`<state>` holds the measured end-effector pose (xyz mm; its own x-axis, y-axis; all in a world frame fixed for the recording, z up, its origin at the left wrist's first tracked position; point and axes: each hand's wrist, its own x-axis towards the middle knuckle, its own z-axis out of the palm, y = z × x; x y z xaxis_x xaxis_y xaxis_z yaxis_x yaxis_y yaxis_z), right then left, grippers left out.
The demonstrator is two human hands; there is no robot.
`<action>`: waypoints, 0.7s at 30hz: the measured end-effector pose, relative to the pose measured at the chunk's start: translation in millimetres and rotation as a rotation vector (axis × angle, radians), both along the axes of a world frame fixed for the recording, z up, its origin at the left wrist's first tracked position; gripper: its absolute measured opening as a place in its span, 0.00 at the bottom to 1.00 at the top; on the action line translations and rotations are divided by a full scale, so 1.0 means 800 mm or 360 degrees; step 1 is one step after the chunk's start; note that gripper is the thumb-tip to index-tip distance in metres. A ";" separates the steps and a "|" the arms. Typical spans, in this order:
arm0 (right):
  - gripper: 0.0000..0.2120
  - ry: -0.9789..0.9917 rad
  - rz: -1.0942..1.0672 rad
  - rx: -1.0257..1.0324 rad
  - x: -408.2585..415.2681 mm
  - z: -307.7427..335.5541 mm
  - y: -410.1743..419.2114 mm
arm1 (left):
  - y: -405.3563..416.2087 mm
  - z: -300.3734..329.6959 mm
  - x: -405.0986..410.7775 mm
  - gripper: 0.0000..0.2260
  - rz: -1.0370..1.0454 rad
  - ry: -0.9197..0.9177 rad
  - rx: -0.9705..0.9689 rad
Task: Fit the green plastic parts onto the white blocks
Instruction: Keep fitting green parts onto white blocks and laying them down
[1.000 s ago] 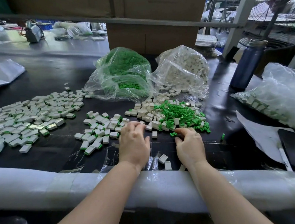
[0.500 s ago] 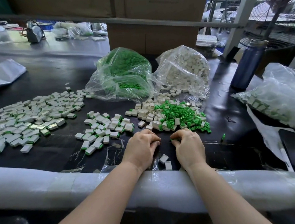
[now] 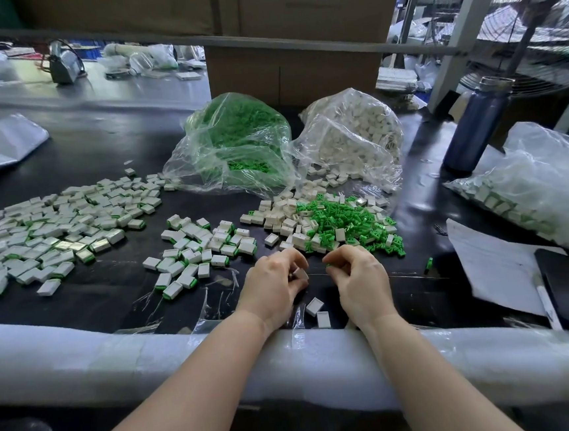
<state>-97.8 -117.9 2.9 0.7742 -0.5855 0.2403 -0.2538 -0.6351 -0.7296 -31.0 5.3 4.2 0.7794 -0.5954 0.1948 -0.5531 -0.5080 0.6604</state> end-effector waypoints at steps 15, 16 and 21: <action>0.10 -0.0359 0.0218 0.0601 -0.006 0.006 -0.003 | 0.004 0.003 0.001 0.12 0.0022 0.0545 -0.0689; 0.09 -0.0359 0.0233 0.0668 -0.006 0.007 -0.003 | 0.004 0.002 0.002 0.11 0.0020 0.0578 -0.0725; 0.08 -0.0392 0.0308 0.0922 -0.007 0.008 -0.002 | 0.003 0.001 0.004 0.10 -0.0090 0.0806 -0.0888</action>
<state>-103.8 -119.7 9.6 0.8411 -0.5293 0.1115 0.0435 -0.1392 -0.9893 -27.8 7.7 5.2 0.8251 -0.5551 0.1053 -0.1289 -0.0035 0.9916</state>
